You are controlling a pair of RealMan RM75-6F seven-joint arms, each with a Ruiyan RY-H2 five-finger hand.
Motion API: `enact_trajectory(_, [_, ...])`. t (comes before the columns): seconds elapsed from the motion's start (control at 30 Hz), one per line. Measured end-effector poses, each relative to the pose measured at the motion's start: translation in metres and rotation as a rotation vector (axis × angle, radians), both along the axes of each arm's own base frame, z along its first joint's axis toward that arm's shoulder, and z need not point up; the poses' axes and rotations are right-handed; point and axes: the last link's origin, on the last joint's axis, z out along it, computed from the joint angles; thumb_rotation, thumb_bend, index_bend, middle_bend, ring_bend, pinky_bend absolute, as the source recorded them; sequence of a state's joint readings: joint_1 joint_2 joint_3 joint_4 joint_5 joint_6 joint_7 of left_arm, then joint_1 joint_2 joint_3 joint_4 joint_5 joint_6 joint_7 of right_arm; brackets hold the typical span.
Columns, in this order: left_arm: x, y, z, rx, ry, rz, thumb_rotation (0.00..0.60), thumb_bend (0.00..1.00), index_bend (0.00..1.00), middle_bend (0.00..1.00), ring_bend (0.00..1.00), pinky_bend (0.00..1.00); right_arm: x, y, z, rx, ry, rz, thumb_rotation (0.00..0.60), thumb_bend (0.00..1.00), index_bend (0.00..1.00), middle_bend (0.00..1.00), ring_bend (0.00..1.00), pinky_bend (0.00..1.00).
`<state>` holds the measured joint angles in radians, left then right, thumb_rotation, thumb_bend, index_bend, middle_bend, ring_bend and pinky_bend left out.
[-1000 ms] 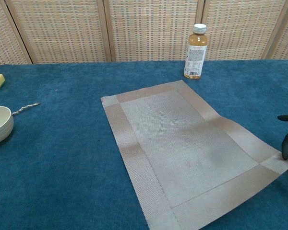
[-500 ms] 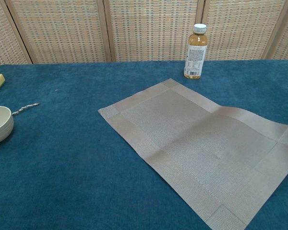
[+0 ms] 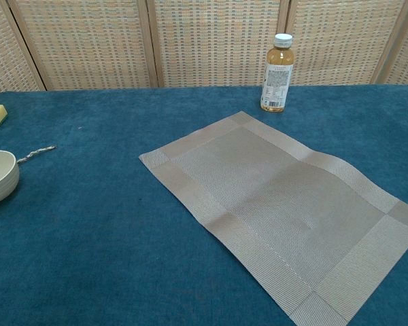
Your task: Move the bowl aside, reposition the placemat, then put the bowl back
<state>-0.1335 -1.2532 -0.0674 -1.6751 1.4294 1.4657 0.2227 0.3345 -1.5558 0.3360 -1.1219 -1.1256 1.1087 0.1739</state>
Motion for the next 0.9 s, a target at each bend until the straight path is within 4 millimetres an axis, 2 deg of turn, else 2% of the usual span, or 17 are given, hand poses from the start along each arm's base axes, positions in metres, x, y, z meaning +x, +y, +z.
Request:
enact_trajectory(0.1, [0.000, 0.000, -0.001, -0.003, 0.002, 0.000, 0.600, 0.06, 0.00, 0.00, 0.00, 0.00, 0.001, 0.005, 0.000, -0.001, -0.007, 0.012, 0.600, 0.43, 0.65, 0.08, 0.00, 0.00])
enact_trajectory(0.23, [0.000, -0.001, -0.001, -0.005, 0.004, -0.003, 0.600, 0.06, 0.00, 0.00, 0.00, 0.00, 0.005, 0.015, -0.002, 0.007, -0.039, 0.030, 0.600, 0.32, 0.48, 0.01, 0.00, 0.00])
enact_trajectory(0.33, [0.001, -0.001, -0.001, -0.003, 0.000, -0.005, 0.600, 0.06, 0.00, 0.00, 0.00, 0.00, 0.010, 0.027, -0.003, 0.026, -0.072, 0.055, 0.600, 0.25, 0.35, 0.00, 0.00, 0.00])
enact_trajectory(0.43, [0.001, -0.001, -0.001, -0.004, -0.003, -0.009, 0.600, 0.06, 0.00, 0.00, 0.00, 0.00, 0.015, 0.042, 0.001, 0.045, -0.089, 0.091, 0.600, 0.23, 0.26, 0.00, 0.00, 0.00])
enact_trajectory(0.7, [0.007, 0.004, -0.008, -0.030, 0.014, -0.044, 0.600, 0.02, 0.00, 0.00, 0.00, 0.00, 0.028, 0.085, 0.031, 0.017, -0.085, 0.205, 0.600, 0.22, 0.24, 0.00, 0.00, 0.00])
enact_trajectory(0.9, [0.026, 0.023, -0.015, -0.071, 0.056, -0.120, 0.600, 0.02, 0.00, 0.00, 0.00, 0.00, 0.033, 0.109, 0.047, -0.016, -0.081, 0.265, 0.600, 0.22, 0.24, 0.00, 0.00, 0.00])
